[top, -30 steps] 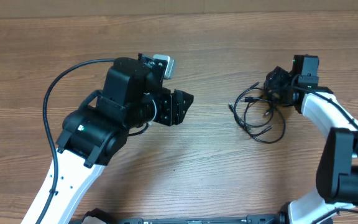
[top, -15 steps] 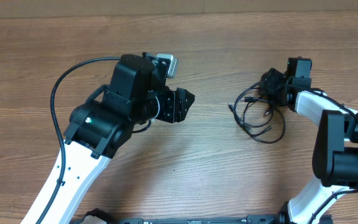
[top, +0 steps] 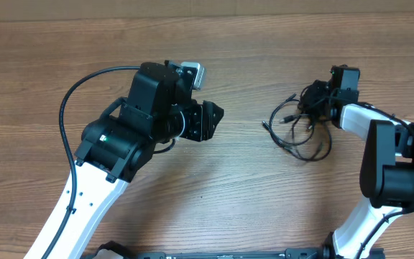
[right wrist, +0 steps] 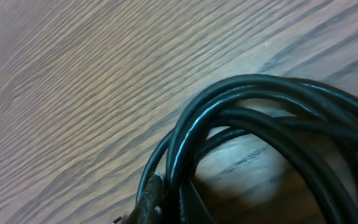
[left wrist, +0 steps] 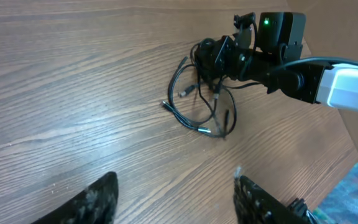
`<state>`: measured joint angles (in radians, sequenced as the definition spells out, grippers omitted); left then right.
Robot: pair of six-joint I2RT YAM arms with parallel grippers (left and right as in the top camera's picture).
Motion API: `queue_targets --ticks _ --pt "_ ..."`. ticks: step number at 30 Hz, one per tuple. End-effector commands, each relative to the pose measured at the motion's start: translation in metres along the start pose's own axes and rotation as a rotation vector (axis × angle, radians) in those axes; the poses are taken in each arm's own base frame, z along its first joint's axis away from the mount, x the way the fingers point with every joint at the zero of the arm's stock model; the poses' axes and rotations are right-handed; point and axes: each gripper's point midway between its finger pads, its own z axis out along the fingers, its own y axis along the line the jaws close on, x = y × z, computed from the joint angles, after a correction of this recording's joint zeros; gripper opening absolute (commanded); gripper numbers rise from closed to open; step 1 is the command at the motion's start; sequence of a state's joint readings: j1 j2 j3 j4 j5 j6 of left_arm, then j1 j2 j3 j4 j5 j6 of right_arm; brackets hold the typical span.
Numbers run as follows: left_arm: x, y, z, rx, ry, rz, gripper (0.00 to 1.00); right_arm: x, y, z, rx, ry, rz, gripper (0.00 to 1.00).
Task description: Untangle cables
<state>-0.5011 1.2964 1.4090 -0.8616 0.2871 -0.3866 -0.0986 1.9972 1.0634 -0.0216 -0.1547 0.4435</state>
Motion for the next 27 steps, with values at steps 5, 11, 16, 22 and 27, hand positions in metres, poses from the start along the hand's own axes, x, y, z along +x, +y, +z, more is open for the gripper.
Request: queue_targets --ticks 5,11,16,22,27 --pt "-0.006 0.003 -0.002 -0.010 -0.014 -0.045 0.51 0.036 0.050 -0.009 -0.312 0.167 -0.151 0.04" --pt "-0.006 0.004 -0.003 -0.011 -0.015 -0.057 0.45 0.028 0.113 -0.074 -0.636 0.151 -0.341 0.04" --pt "-0.009 0.010 -0.007 0.015 -0.012 -0.096 0.37 0.018 0.165 -0.162 -0.914 0.079 -0.489 0.04" --pt "-0.012 0.008 -0.013 0.110 0.004 -0.070 0.31 0.019 0.196 -0.245 -1.126 0.022 -0.615 0.04" --pt "-0.009 -0.005 -0.018 0.206 0.021 0.007 0.35 0.031 0.207 -0.298 -1.270 0.013 -0.704 0.04"
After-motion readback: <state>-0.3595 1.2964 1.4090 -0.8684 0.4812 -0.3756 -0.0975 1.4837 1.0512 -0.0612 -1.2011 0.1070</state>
